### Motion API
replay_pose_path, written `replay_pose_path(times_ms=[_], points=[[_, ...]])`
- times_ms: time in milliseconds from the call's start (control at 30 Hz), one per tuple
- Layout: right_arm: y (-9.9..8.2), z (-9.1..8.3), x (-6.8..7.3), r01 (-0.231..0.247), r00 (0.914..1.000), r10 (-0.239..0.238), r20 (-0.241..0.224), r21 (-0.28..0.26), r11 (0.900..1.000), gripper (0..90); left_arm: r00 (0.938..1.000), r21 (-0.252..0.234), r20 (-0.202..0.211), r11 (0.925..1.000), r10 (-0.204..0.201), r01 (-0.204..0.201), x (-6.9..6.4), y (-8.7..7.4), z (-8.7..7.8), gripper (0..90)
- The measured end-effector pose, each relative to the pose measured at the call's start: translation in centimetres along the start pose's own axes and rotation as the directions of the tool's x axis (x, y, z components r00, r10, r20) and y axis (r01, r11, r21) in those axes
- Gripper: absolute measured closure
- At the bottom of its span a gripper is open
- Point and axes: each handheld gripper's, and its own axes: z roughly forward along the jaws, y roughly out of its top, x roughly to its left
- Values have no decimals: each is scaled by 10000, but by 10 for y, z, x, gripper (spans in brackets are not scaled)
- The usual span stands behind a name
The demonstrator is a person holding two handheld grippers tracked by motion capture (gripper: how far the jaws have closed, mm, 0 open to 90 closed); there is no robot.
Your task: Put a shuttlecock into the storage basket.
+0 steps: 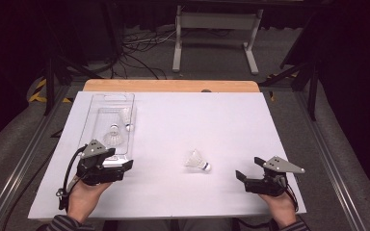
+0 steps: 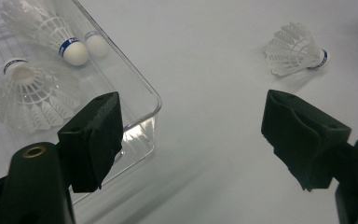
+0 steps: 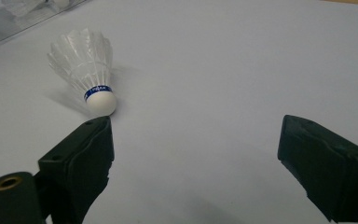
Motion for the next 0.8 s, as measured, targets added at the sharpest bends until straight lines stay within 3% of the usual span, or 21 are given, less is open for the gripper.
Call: replay_pose_path(times_ms=[800], points=[[0,0,0,-30,10000,30,3,-19,10000,110,9987,333,388,9988,338,-351,-13,13,16,219]])
